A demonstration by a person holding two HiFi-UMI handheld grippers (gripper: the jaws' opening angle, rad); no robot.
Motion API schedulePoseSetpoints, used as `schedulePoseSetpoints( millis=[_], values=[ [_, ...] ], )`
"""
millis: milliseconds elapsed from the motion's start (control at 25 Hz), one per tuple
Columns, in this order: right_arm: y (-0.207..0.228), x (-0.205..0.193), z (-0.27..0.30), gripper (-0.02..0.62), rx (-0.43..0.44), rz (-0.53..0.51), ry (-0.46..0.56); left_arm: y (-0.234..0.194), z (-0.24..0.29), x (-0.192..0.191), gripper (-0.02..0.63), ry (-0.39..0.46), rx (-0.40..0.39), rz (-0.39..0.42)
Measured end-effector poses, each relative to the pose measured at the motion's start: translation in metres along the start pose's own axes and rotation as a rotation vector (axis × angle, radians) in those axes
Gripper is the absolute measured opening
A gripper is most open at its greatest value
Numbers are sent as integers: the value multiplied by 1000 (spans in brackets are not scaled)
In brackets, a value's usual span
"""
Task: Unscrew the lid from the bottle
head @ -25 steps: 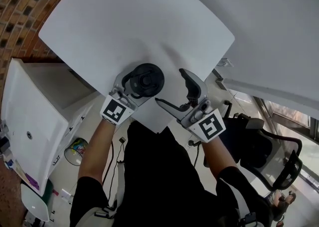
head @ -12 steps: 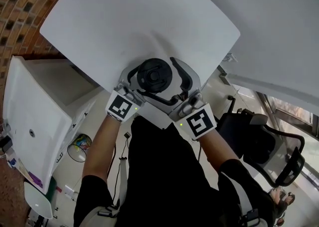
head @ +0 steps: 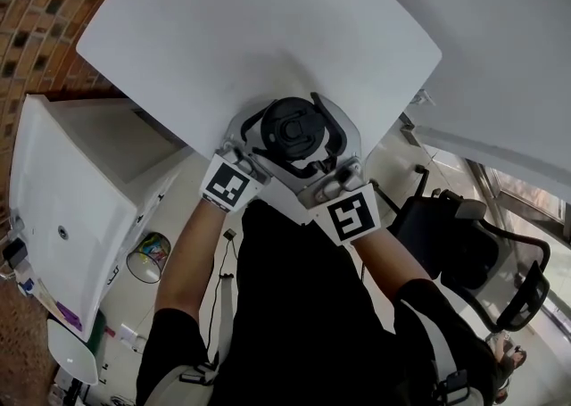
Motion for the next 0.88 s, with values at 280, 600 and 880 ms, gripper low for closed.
schedulePoseSetpoints(
  millis=[280, 600, 880],
  values=[
    [0, -2, 0, 451, 74, -7, -16, -1, -1, -1, 396, -1, -31, 4],
    [0, -6, -1, 462, 377, -63, -71, -1, -1, 1, 396, -14, -120, 31],
    [2, -7, -3, 462, 600, -91, -135, 0, 0, -1, 396, -23, -137, 39]
  ],
)
Point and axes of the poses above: the fingertips, and each gripper's own axes: z forward along the fingers, y to its right, x out of its top, the point moved 4 cm from there along -z, backward along the fingers, and after that the axes turned 15 degrees about x, right-handed, at the moved point
